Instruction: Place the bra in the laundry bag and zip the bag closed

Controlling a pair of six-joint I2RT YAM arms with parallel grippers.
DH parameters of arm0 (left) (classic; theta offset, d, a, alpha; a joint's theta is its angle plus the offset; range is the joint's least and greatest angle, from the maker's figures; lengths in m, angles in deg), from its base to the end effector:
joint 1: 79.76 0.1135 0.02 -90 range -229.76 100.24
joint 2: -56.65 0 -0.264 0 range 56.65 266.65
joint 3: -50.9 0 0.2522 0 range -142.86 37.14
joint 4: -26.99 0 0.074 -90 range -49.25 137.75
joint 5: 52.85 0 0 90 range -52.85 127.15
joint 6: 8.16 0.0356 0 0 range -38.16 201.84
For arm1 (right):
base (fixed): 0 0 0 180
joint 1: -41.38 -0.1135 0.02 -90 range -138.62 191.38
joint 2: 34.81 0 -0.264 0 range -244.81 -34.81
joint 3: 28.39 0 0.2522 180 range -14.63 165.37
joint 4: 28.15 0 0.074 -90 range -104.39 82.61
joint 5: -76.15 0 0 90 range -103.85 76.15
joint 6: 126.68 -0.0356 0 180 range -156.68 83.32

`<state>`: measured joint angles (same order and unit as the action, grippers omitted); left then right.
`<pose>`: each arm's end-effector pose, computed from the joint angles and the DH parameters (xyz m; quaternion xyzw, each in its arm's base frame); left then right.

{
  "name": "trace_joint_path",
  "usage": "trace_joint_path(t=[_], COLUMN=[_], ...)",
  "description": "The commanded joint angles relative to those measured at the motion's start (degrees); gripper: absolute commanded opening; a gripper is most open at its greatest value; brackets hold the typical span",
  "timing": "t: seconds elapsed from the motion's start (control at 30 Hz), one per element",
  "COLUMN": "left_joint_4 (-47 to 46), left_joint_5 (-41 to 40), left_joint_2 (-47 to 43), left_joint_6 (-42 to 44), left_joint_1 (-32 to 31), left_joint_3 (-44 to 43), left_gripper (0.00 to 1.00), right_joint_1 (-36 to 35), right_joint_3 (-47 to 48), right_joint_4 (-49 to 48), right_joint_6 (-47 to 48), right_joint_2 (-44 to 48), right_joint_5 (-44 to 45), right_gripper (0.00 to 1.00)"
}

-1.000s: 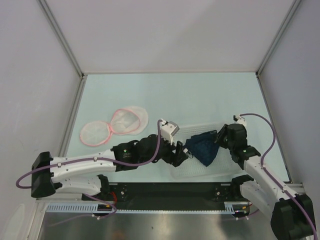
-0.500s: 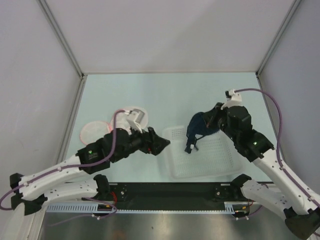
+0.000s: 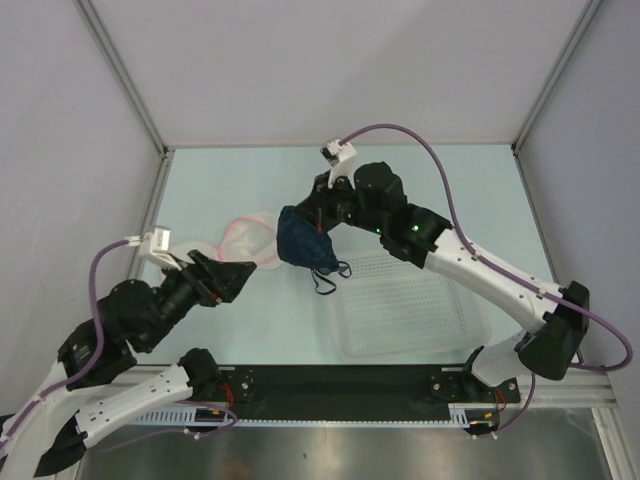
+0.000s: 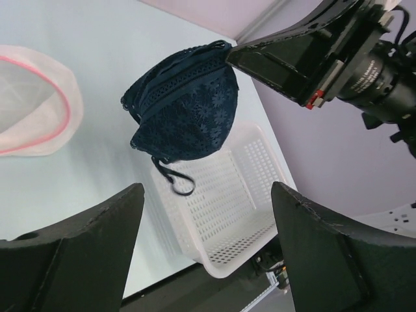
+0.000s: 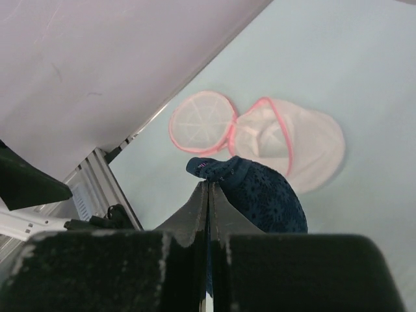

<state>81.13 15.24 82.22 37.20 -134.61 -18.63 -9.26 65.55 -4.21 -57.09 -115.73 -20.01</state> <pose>0.0504 -0.0486 0.3836 -0.0544 0.7609 -0.3865 0.5183 0.2073 0.2587 0.4103 -0.2338 0.7345 0.4031 0.4933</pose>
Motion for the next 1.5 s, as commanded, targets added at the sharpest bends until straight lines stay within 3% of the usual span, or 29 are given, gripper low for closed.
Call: trace_joint_path(t=[0.0, 0.17, 0.3, 0.4, 0.63, 0.8, 1.0, 1.3, 1.47], left_joint_4=[7.2, 9.2, 10.7, 10.9, 13.0, 13.8, 8.8, -4.6, -11.6], left_joint_5=[-5.7, -7.4, -8.0, -8.9, -11.7, -11.7, -9.3, -0.6, 11.7], left_joint_2=[-4.2, -6.6, -6.4, -6.1, -6.1, -6.8, -3.2, 17.6, 26.1], left_joint_6=[-3.3, -3.3, -2.5, -2.2, -1.4, -1.8, 2.6, 18.5, 21.7], left_joint_1=[0.3, 0.3, 0.3, 0.3, 0.3, 0.3, 0.3, 0.9, 9.0], left_joint_3=[-2.9, -4.5, -5.1, -5.1, -8.3, -7.8, -6.0, -15.0, -20.6], left_gripper=[0.84, 0.83, 0.83, 0.83, 0.83, 0.82, 0.83, 0.96, 0.97], right_joint_1=[-1.3, -5.1, -6.4, -6.9, -9.5, -9.3, -5.3, 8.3, 15.4], right_joint_3=[8.4, 7.6, -3.9, -6.4, 10.8, 9.6, 10.1, 11.3, 14.6], right_joint_4=[-6.2, -4.9, -7.7, -12.8, -8.1, -8.6, -4.1, 0.3, 3.7], right_joint_6=[2.8, 7.2, 7.9, 6.2, 6.1, 5.9, 7.8, 10.2, 12.6], right_joint_2=[-5.0, -8.1, -7.6, -7.6, -15.6, -15.3, -12.8, -10.0, -11.9], right_joint_5=[-8.3, -12.6, -15.3, -15.6, -16.1, -12.0, -7.7, -13.3, -17.1], right_gripper=[0.0, 0.0, 0.0, 0.0, 0.0, 0.0, 0.0, 0.0, 0.0])
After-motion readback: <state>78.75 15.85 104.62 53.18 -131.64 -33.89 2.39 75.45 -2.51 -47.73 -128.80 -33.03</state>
